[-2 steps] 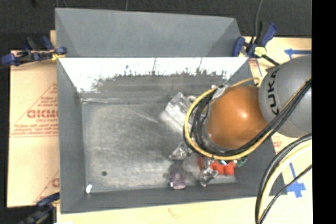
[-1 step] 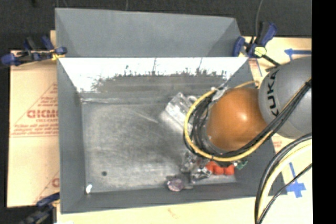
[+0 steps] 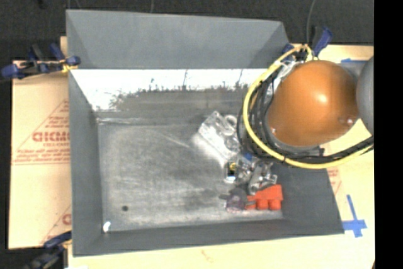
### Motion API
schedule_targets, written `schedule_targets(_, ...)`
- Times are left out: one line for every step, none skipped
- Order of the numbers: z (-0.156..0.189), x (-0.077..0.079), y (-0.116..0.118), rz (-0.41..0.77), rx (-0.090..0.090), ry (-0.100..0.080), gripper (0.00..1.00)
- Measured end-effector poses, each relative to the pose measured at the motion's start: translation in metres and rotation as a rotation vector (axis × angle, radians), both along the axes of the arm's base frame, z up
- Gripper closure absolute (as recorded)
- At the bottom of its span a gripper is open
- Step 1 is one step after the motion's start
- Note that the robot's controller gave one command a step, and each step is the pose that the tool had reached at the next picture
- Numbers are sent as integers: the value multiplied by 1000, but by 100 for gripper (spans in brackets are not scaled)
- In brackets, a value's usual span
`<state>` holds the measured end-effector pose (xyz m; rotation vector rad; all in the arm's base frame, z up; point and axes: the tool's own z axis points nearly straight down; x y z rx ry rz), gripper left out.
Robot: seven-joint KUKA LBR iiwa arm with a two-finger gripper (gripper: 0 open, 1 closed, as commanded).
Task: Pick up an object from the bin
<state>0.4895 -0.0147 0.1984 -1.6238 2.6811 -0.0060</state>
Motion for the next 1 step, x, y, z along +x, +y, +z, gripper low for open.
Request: schedule_targets(14,10,20,278,0,3,100)
